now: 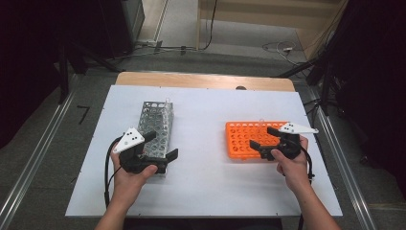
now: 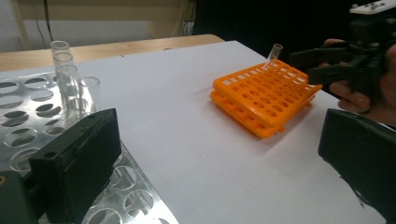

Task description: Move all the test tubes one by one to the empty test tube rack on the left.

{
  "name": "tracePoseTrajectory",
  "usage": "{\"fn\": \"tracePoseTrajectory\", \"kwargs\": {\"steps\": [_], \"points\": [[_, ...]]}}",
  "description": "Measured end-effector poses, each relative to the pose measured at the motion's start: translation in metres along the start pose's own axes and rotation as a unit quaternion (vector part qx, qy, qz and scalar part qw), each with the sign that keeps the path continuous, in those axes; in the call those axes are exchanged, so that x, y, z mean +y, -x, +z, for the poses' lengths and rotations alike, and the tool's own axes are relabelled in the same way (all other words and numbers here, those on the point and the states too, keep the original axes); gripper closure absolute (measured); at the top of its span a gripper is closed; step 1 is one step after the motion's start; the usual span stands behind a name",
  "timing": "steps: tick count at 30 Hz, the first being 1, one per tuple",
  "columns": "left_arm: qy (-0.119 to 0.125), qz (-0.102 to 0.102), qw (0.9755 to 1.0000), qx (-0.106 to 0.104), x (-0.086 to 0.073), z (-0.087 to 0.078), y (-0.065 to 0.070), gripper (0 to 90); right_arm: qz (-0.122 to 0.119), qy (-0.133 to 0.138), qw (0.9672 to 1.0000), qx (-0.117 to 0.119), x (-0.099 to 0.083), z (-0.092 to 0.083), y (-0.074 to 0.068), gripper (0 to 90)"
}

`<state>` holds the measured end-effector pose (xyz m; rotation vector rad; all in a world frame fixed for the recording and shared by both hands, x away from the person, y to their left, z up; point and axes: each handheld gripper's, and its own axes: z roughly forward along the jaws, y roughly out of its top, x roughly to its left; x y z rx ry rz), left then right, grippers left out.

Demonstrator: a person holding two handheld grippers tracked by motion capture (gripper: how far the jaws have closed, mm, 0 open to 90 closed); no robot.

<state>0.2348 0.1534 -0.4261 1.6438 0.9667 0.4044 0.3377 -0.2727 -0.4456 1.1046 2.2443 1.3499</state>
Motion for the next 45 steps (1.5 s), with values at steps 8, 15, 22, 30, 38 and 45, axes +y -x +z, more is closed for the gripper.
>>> {"fn": "tracePoseTrajectory", "kwargs": {"steps": [8, 15, 22, 30, 38, 45], "points": [[-0.008, 0.004, 0.9999, -0.005, -0.005, 0.000, 0.005, 0.0, 0.027, -0.018, 0.9976, -0.061, 0.002, 0.020, 0.011, 27.2], [-0.012, 0.003, 0.9999, -0.007, -0.007, 0.002, 0.007, 0.0, 0.019, -0.032, 0.9916, -0.124, 0.003, 0.033, 0.019, 44.8], [-0.009, 0.000, 0.9999, -0.009, -0.006, 0.001, 0.006, 0.0, 0.029, -0.040, 0.9890, -0.139, 0.002, 0.038, 0.023, 62.2], [-0.015, 0.000, 0.9998, -0.011, -0.007, 0.002, 0.005, 0.0, 0.005, -0.040, 0.9894, -0.140, 0.002, 0.041, 0.018, 73.5], [-0.012, -0.001, 0.9999, -0.012, -0.006, 0.001, 0.005, 0.0, 0.004, -0.008, 0.9909, -0.134, 0.005, 0.032, 0.017, 73.7], [-0.013, 0.002, 0.9998, -0.012, -0.006, 0.001, 0.007, 0.0, 0.003, 0.017, 0.9917, -0.127, 0.010, 0.016, 0.013, 73.8]]}}
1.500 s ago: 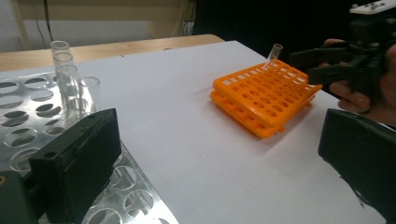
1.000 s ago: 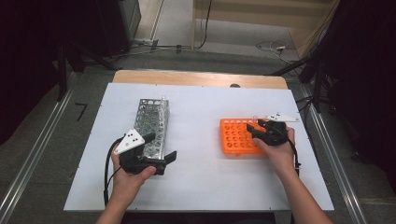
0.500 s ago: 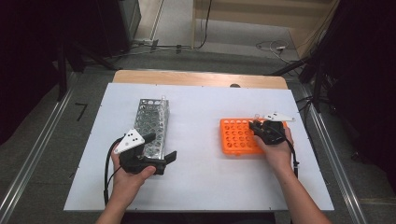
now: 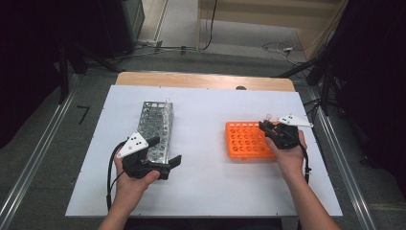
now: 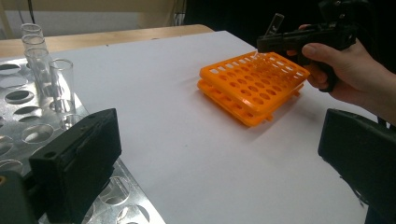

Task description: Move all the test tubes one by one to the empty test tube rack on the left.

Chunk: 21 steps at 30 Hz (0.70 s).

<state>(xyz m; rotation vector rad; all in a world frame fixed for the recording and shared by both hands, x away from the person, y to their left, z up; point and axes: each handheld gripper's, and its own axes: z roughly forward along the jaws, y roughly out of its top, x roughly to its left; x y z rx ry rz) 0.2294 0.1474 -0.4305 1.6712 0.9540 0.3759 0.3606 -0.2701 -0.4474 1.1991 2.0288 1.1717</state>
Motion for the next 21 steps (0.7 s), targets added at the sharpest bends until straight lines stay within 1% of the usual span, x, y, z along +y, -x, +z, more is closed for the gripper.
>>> {"fn": "tracePoseTrajectory", "kwargs": {"steps": [5, 6, 9, 12, 13, 18, 21], "points": [[-0.001, 0.001, 1.0000, -0.002, 0.000, 0.001, 0.001, 0.0, -0.002, 0.009, 0.9998, 0.019, 0.001, -0.011, -0.005, 73.8], [-0.001, 0.001, 1.0000, -0.003, 0.000, 0.001, 0.002, 0.0, -0.006, 0.010, 0.9997, 0.022, 0.001, -0.012, -0.006, 73.7], [-0.002, 0.005, 0.9999, -0.008, 0.001, 0.001, 0.003, 0.5, -0.007, 0.012, 0.9992, 0.037, 0.000, -0.019, -0.012, 73.7], [-0.002, 0.007, 0.9999, -0.013, 0.002, 0.002, 0.005, 0.7, -0.015, 0.009, 0.9985, 0.052, -0.002, -0.024, -0.021, 73.7], [-0.003, 0.008, 0.9999, -0.014, 0.002, 0.002, 0.005, 0.7, -0.020, 0.009, 0.9980, 0.060, -0.003, -0.026, -0.024, 73.7], [-0.003, 0.011, 0.9997, -0.020, 0.003, 0.004, 0.008, 0.7, -0.029, 0.008, 0.9954, 0.091, -0.006, -0.032, -0.041, 73.7], [-0.002, 0.013, 0.9996, -0.026, 0.005, 0.007, 0.011, 1.8, -0.034, 0.007, 0.9928, 0.114, -0.004, -0.036, -0.052, 73.7]]}}
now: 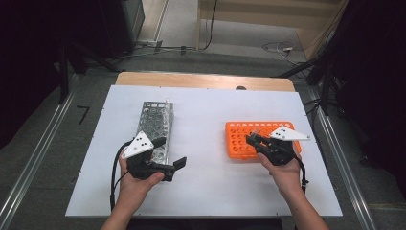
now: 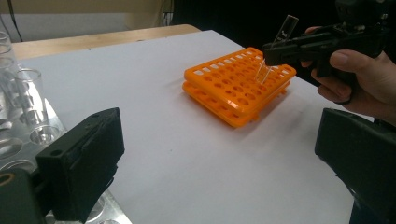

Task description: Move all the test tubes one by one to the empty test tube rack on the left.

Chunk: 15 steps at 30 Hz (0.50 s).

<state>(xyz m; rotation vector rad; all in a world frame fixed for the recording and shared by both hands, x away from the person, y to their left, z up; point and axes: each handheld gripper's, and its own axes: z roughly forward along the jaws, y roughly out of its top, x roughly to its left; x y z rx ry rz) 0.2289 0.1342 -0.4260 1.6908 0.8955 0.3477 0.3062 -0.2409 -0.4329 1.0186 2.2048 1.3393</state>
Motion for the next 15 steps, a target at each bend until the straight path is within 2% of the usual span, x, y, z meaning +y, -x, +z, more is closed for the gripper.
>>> {"fn": "tracePoseTrajectory", "kwargs": {"steps": [8, 15], "points": [[-0.001, 0.016, 0.9996, -0.024, 0.004, 0.008, 0.011, 6.3, -0.022, -0.007, 0.9985, 0.049, 0.003, -0.002, -0.029, 73.7], [-0.001, 0.030, 0.9986, -0.042, 0.007, 0.015, 0.020, 19.4, -0.046, -0.022, 0.9952, 0.083, 0.003, 0.007, -0.054, 73.8]]}}
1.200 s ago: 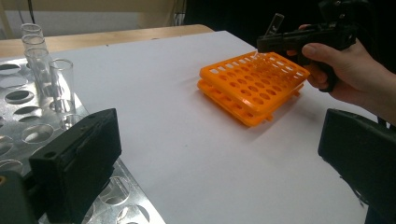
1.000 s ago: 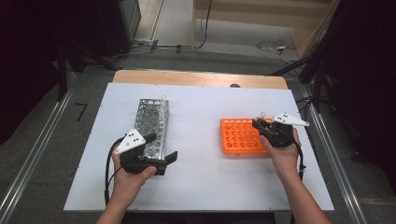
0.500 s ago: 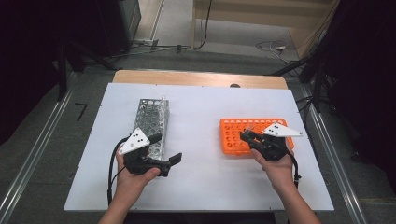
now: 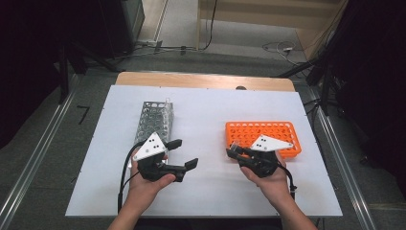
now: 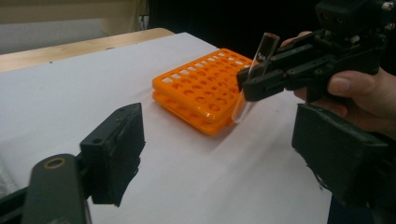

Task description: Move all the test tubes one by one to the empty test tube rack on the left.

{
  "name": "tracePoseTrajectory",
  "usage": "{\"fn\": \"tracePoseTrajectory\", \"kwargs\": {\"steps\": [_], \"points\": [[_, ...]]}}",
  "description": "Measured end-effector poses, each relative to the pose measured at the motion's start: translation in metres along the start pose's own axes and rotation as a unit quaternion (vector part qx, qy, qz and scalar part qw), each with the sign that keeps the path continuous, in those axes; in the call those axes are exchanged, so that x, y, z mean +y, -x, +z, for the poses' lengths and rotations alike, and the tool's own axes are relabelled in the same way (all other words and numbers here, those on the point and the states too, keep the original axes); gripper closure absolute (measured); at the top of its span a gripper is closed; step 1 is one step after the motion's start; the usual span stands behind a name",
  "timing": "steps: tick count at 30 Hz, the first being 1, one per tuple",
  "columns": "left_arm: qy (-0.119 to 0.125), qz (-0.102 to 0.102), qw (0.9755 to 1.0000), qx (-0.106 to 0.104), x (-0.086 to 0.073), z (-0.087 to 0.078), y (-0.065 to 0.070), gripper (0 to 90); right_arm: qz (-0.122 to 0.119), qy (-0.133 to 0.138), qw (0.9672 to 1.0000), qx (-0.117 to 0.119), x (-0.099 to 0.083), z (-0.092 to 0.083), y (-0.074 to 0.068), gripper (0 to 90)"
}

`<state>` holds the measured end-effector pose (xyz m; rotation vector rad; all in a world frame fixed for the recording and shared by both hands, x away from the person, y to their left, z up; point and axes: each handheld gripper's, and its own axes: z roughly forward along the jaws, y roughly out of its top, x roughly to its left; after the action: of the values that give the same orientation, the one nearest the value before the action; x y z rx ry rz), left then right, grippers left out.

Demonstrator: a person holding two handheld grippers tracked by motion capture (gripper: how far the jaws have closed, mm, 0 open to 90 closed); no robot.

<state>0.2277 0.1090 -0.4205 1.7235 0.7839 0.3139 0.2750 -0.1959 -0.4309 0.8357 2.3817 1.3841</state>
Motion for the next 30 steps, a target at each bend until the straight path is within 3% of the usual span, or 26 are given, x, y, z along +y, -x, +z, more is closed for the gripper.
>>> {"fn": "tracePoseTrajectory", "kwargs": {"steps": [10, 18, 25, 30], "points": [[-0.005, 0.019, 0.9992, -0.035, 0.005, 0.015, 0.014, 41.9, -0.035, -0.019, 0.9979, 0.051, 0.004, 0.018, -0.036, 73.8], [-0.009, 0.028, 0.9976, -0.063, 0.005, 0.026, 0.024, 56.5, -0.052, -0.023, 0.9954, 0.076, 0.009, 0.025, -0.053, 73.8], [-0.020, 0.036, 0.9970, -0.065, 0.004, 0.029, 0.026, 72.1, -0.058, -0.024, 0.9943, 0.085, 0.011, 0.024, -0.058, 73.8], [-0.015, 0.039, 0.9977, -0.053, 0.005, 0.028, 0.025, 75.7, -0.053, -0.025, 0.9943, 0.089, 0.011, 0.024, -0.057, 73.7]]}}
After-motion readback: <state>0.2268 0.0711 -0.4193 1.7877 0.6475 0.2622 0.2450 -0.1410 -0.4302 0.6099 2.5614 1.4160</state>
